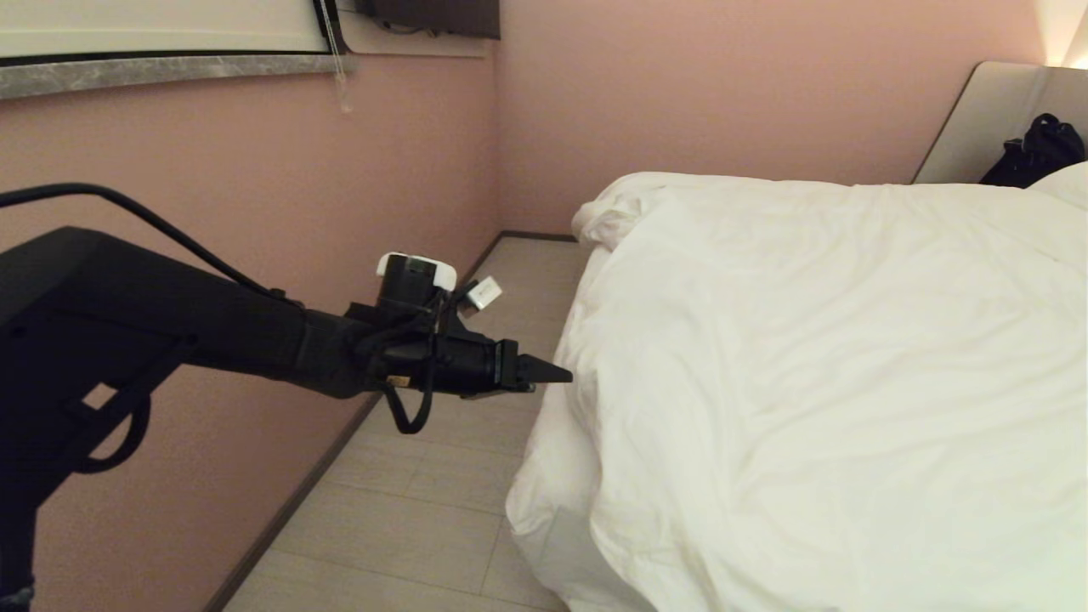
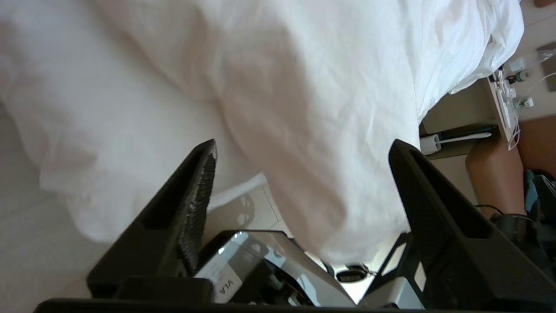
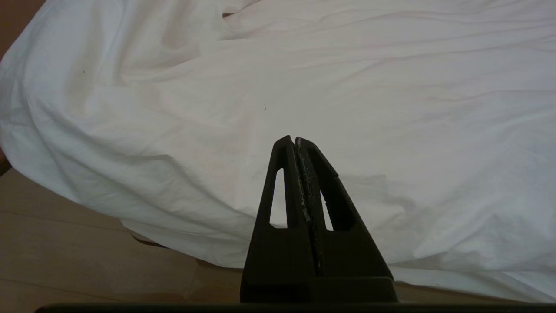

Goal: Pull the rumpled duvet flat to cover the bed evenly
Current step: Flatten the corners of the folded blanket

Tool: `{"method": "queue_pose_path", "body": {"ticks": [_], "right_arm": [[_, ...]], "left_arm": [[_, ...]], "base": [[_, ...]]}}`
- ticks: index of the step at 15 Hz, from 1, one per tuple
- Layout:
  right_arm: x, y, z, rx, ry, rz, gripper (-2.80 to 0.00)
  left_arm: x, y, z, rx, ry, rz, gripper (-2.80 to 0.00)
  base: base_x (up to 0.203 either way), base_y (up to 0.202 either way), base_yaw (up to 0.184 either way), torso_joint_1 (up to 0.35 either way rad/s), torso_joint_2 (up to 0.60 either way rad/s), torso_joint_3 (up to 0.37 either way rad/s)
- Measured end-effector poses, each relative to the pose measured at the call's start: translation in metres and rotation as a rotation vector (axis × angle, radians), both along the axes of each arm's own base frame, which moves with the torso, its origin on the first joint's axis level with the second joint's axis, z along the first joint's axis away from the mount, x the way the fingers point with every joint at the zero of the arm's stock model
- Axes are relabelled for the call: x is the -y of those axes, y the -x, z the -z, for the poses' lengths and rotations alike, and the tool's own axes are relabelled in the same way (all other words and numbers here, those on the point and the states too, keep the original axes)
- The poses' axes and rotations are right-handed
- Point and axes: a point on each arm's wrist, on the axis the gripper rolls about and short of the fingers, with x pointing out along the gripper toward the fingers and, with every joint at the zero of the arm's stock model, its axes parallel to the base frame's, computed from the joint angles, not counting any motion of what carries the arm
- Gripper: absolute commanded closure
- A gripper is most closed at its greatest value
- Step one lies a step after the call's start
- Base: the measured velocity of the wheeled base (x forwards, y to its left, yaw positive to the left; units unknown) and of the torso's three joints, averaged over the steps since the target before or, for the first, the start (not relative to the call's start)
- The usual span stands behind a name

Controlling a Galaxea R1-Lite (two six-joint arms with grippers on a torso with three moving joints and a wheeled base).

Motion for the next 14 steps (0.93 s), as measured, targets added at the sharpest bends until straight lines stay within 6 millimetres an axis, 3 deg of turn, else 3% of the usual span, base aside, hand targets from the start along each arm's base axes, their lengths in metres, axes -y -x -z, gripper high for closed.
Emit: {"method": "queue_pose_path", "body": {"ticks": [7,14], "right_arm": [[0.000,0.000,0.000,0.000,0.000,0.000,0.00],[0.000,0.000,0.000,0.000,0.000,0.000,0.00]], "left_arm": [[0.053,-0.015,0.034,0.021,-0.034,0.083,-2.80],[0.096,-0.009,0.057,0.033,-0.069,0.137,-2.80]], "base": [[0.000,0.000,0.000,0.000,0.00,0.000],[0.000,0.000,0.000,0.000,0.00,0.000]]}}
